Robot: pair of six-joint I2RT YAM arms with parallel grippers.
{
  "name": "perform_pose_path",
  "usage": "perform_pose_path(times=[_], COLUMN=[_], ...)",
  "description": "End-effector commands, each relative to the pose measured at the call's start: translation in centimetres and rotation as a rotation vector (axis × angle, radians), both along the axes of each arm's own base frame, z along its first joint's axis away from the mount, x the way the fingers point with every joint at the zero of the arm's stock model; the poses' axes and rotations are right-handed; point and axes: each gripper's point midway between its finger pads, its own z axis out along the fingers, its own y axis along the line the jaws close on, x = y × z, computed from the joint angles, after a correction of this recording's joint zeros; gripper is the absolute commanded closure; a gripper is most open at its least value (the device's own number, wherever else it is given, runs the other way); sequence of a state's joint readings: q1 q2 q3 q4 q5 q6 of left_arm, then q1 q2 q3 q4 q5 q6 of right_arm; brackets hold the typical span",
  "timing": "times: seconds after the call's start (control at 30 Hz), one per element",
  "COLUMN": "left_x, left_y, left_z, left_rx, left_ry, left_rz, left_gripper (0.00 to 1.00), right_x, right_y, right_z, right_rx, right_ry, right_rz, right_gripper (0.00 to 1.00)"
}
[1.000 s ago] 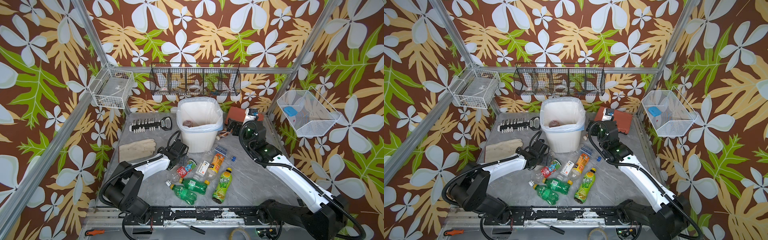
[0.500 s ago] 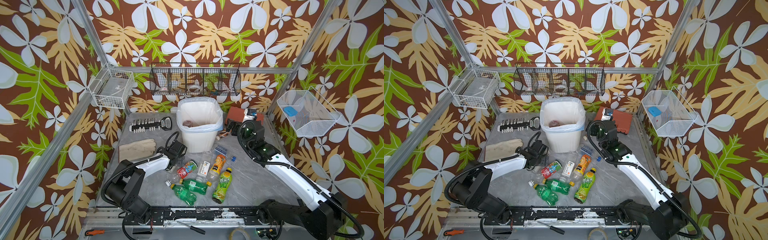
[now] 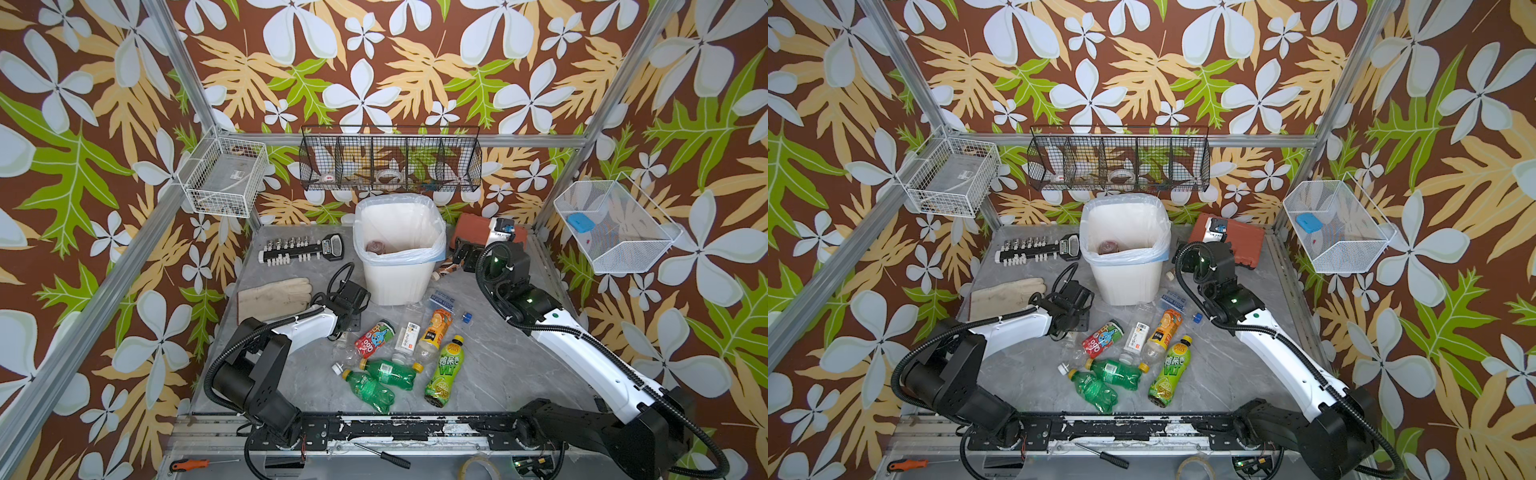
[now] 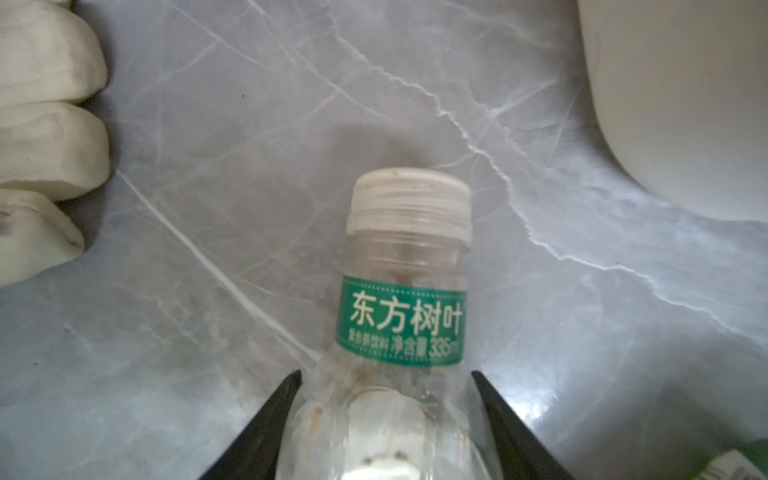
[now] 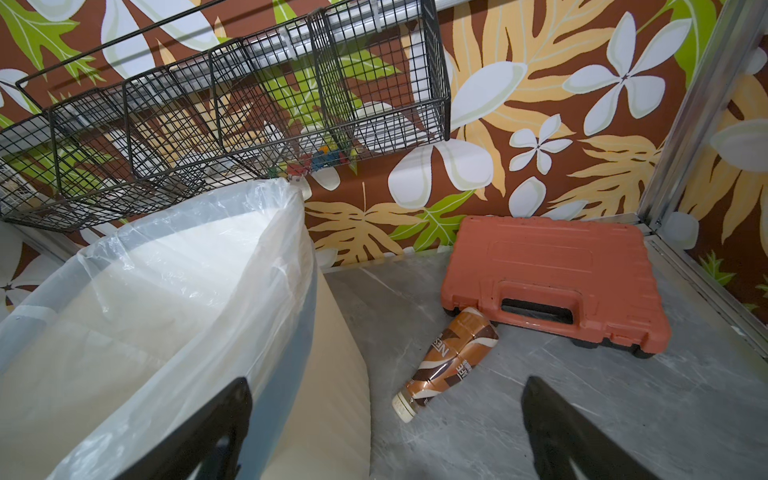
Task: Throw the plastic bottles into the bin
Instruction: 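Close the left gripper on the clear green-labelled bottle and lift it, then carry the green-labelled bottle over the bin and open the left gripper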
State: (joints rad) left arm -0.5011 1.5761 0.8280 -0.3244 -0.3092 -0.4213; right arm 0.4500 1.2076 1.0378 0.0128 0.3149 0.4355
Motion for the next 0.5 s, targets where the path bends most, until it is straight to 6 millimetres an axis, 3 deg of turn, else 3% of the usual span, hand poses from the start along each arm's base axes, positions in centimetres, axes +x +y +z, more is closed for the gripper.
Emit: perform_pose_path(times=[0.0, 0.2, 0.47], left_x=[0.4, 1.5, 3.2], left_y=[0.6, 1.3, 0.7], left_z=[0.9, 3.9, 13.6], left_rx=[-0.002, -0.059, -0.383], left_ry=[-0.033, -0.134, -0.484], left_rz=[0.037, 0.083, 0.123], left_gripper=[0.42, 0.5, 0.55], right_x=[0.0, 0.0, -0.1], right_y=[-0.1, -0.2, -0.2], right_z=[0.8, 0.7, 0.7], right_rx=[0.016, 0.022, 0.023], right_ry=[-0.027, -0.028, -0.03], right_rz=[-0.008, -0.01, -0.011], right_gripper=[0.0, 0.01, 0.0])
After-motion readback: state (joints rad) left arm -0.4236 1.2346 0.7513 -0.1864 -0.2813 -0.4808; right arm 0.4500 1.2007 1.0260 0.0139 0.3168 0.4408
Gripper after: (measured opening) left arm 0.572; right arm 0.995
